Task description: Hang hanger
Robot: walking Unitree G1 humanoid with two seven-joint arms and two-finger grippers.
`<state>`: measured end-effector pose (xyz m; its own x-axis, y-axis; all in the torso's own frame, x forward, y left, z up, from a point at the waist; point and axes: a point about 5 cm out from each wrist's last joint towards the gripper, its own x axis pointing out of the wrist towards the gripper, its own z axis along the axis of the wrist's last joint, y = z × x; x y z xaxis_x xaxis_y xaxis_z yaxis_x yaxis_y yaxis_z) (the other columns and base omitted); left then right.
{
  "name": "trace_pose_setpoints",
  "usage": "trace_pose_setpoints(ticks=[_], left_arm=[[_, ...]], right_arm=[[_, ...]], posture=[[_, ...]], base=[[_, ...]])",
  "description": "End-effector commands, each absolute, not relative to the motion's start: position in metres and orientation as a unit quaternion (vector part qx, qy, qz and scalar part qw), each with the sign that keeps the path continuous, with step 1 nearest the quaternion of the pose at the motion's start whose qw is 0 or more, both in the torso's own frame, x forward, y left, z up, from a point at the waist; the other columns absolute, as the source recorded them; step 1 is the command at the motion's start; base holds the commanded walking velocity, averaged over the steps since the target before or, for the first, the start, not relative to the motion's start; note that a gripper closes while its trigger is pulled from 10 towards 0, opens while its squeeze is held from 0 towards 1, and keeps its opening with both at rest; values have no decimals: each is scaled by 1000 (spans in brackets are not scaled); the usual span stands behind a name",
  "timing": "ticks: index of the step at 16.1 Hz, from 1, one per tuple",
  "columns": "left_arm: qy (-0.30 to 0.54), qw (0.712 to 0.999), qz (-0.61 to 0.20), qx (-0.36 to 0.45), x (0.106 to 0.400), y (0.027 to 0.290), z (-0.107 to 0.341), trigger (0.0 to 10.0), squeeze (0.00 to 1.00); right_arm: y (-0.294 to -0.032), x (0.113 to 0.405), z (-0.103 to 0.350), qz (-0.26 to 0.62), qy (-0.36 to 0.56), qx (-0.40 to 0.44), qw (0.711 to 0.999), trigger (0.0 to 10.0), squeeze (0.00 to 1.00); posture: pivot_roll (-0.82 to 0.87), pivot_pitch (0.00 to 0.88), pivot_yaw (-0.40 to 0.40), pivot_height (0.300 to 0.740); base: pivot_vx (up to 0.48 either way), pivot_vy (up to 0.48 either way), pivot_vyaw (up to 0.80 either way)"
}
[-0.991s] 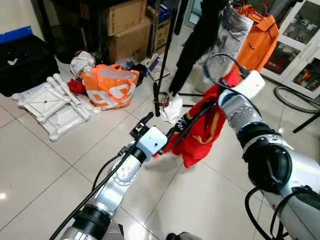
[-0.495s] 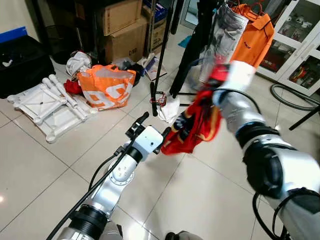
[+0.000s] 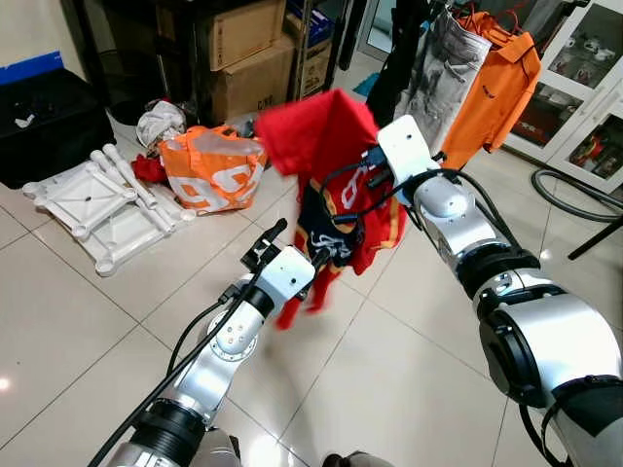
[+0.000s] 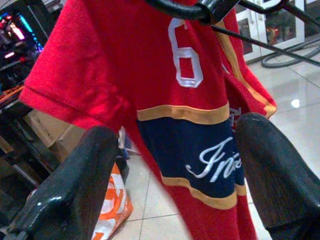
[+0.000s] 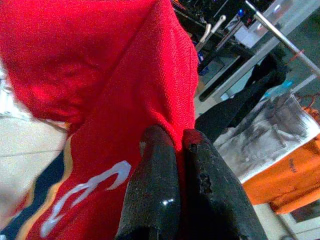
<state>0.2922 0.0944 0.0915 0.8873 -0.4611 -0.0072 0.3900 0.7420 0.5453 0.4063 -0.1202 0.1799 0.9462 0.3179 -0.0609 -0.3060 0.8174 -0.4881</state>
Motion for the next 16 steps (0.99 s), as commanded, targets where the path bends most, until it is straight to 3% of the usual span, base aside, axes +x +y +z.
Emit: trace_pose_setpoints(ticks=[1,2,4,5,8,9,10,12,14,15,16], left_arm=[[-60,928,-238,279,289,90,88,10000,0],[-60,928,-239,281,289,90,88,10000,0],[-61,927,-238,285,290,90,87,10000,0],[-61,926,-238,286,290,90,87,10000,0],[-58,925,-235,292,288,92,84,10000,0],[-58,925,-234,293,288,92,84,10000,0],[-59,924,-233,298,288,92,84,10000,0],[-60,923,-232,302,288,92,84,10000,0],[-64,917,-233,316,288,94,84,10000,0],[-64,917,-233,316,288,94,84,10000,0],[-70,914,-232,324,288,95,86,10000,0]], right_arm=[[-127,407,191,154,-50,-295,942,0,0],[-124,406,192,161,-64,-333,927,0,0],[-118,402,187,184,-104,-461,862,0,0],[-117,401,186,189,-112,-487,845,0,0],[-115,394,174,215,-148,-603,754,0,0],[-115,393,173,217,-151,-614,743,0,0],[-118,391,167,218,-161,-651,709,0,0],[-123,389,162,219,-168,-677,682,0,0],[-131,384,149,228,-177,-722,629,0,0],[-131,384,149,228,-177,-722,629,0,0],[-135,379,138,249,-180,-741,597,0,0]], posture=[[135,60,-152,740],[135,60,-152,740],[132,61,-151,740],[132,65,-153,740],[129,70,-156,740],[129,70,-156,740],[129,70,-156,740],[125,75,-152,740],[123,76,-150,740],[123,76,-150,740],[122,80,-139,740]], base=[[0,0,0],[0,0,0],[0,0,0],[0,0,0],[0,0,0],[0,0,0],[0,0,0],[0,0,0],[0,0,0],[0,0,0],[0,0,0]])
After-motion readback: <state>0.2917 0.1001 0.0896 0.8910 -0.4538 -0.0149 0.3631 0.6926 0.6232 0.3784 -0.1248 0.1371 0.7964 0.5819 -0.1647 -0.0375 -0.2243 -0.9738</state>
